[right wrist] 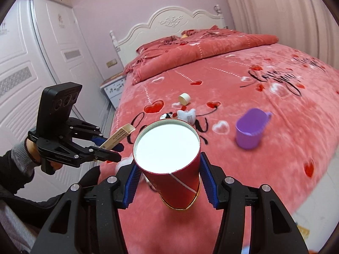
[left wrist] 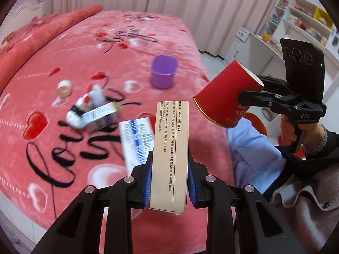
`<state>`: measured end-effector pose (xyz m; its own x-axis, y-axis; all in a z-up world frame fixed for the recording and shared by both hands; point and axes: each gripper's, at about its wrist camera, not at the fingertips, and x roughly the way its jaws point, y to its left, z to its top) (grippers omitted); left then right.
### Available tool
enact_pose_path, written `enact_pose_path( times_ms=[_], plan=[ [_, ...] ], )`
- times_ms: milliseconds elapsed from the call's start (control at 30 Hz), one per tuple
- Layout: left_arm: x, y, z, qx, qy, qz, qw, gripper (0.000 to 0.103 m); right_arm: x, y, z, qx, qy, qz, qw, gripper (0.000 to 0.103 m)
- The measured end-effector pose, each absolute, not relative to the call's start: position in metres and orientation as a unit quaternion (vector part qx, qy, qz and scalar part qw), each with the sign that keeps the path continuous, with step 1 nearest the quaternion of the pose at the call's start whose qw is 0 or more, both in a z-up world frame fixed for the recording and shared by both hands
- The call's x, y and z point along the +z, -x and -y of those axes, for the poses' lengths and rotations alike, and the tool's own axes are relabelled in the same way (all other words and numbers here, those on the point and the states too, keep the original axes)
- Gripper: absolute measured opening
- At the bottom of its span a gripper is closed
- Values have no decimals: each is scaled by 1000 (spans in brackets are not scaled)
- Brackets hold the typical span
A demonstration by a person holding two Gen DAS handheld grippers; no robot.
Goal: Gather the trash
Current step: 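Carry the box and cup to the orange bin and release both inside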
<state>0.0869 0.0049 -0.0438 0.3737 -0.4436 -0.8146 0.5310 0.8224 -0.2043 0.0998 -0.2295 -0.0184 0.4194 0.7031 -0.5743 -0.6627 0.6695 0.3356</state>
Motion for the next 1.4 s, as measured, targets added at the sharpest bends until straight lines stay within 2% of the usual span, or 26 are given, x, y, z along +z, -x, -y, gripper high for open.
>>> enact_pose_path(
  times_ms=[567, 1033, 1400],
  plan=[
    [-42, -102, 200, -448, -141, -448, 761, 29, -16, -25, 442, 229, -118, -325, 910, 53],
    [-91, -114, 391, -569, -198, -454, 657, 29, -60, 31, 612, 30, -188, -339, 921, 53],
    [-129, -112, 467, -589, -223, -476, 614, 29, -100, 43, 673, -23, -224, -352, 908, 56]
  ],
)
